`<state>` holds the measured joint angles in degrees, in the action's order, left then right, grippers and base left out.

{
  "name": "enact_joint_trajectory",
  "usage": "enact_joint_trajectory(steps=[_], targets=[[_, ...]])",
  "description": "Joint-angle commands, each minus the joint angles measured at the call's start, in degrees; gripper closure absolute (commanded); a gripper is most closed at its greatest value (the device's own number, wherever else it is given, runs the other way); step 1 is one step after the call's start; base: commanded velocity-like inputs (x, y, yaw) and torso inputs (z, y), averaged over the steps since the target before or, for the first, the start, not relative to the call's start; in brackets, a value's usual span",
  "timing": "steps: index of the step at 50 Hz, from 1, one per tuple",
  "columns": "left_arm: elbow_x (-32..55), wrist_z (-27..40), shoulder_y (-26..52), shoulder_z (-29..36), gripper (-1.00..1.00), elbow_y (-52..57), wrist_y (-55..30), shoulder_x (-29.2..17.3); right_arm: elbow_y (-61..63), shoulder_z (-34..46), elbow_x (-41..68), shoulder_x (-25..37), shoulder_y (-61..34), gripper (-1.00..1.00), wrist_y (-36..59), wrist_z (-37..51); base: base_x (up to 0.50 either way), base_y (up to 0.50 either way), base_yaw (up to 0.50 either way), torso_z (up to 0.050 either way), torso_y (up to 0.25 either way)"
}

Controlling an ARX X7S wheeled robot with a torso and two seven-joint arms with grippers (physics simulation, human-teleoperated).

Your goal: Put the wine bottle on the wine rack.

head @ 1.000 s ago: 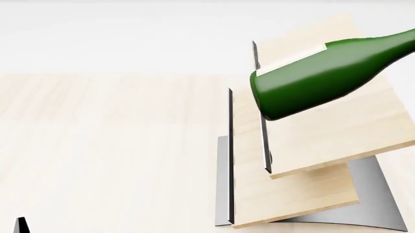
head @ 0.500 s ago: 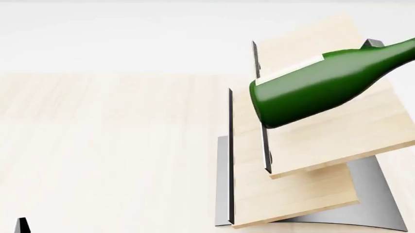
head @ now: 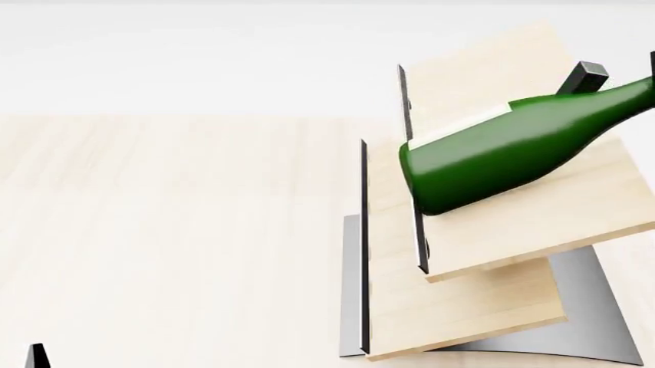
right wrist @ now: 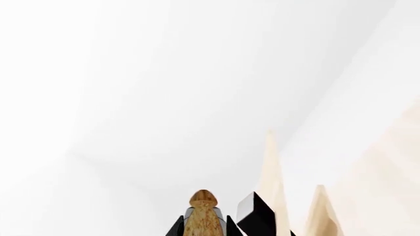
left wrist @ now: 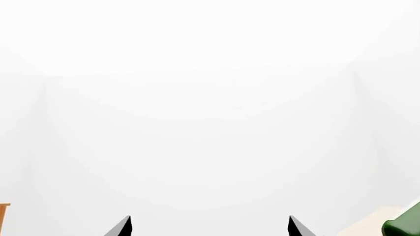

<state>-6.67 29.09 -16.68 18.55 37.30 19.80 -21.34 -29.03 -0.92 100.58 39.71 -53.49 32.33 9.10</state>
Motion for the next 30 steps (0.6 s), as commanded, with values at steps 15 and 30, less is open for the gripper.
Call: enact_joint_trajectory(steps=[15, 30], targets=[[-0.15, 0.5, 0.03, 0.32, -1.0, -0.11, 0.09, -0.38, -4.3, 0.72, -3.09, -0.41, -0.23, 1.0, -0.66, -5.86, 0.0, 0.0, 0.0, 0.0, 0.0], [-0.18, 0.74, 0.12, 0.53, -1.0, -0.2, 0.07, -0.59, 0.9, -0.95, -1.11, -1.2, 3.51, 1.0, -1.23, -2.67, 0.0, 0.0, 0.0, 0.0, 0.0]])
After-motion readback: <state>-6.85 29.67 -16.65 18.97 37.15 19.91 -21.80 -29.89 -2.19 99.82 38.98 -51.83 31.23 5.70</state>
